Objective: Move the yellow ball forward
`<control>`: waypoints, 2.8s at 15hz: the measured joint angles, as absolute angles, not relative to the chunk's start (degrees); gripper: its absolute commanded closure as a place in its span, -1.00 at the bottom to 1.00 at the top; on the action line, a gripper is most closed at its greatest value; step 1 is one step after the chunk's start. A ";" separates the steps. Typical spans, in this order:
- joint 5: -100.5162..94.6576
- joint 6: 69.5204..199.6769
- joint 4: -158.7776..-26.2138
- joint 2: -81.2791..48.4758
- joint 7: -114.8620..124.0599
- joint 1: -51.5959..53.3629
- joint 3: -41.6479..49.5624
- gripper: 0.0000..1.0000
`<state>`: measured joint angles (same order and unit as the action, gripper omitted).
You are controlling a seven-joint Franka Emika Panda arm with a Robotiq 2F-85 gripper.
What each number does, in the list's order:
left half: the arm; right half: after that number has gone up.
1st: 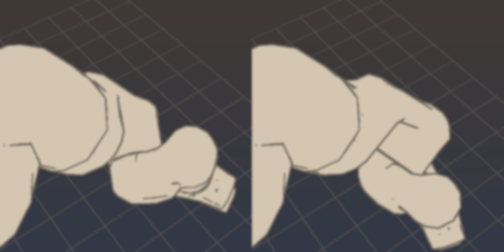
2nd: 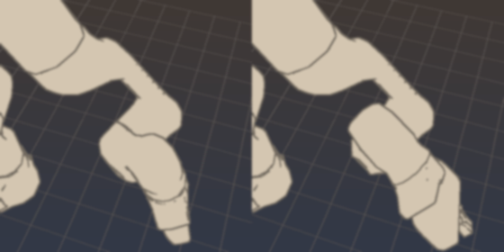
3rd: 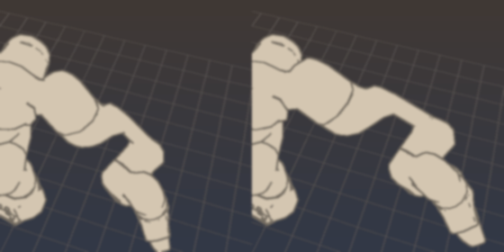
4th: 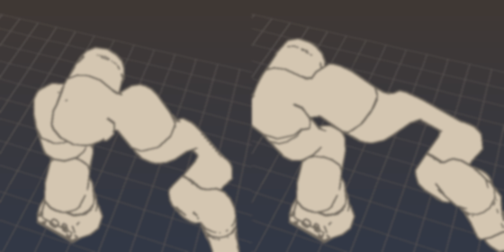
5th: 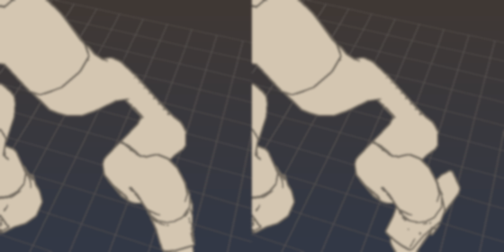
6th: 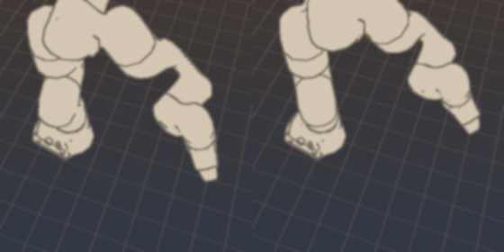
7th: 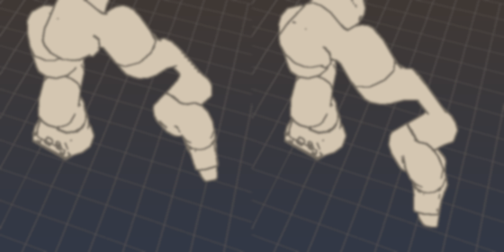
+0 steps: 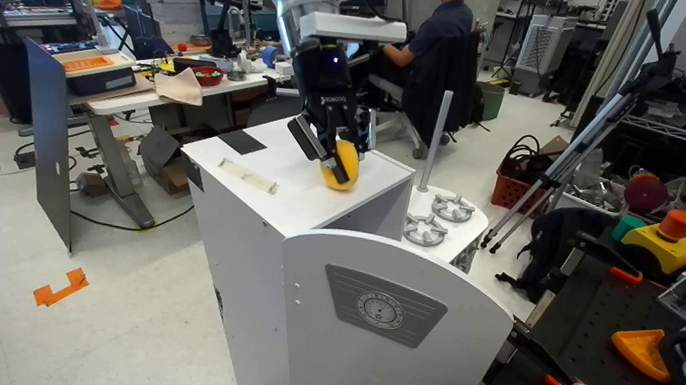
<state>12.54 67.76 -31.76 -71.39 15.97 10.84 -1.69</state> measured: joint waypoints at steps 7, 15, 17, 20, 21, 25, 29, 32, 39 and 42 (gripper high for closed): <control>12.73 66.37 -32.02 -71.48 15.97 10.76 -1.73 -0.04; 12.70 66.38 -31.88 -71.48 15.99 10.24 -1.64 -1.00; 12.67 66.39 -31.87 -71.48 15.99 10.24 -1.64 -1.00; 12.65 66.39 -31.81 -71.12 15.89 10.24 -1.63 -1.00; 12.61 66.41 -31.75 -70.79 15.79 10.24 -1.62 -1.00; 12.11 66.60 -31.43 -68.81 14.43 10.17 -1.05 -1.00; 10.17 71.24 -31.41 -66.10 11.70 9.89 0.48 -1.00; 8.52 79.82 -31.61 -64.43 10.36 9.12 2.26 -1.00; 7.36 99.93 -33.03 -62.82 7.17 6.46 4.91 -1.00; 7.36 106.12 -34.75 -62.75 6.14 5.33 5.38 -1.00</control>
<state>7.36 106.12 -34.75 -62.75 6.14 5.33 5.38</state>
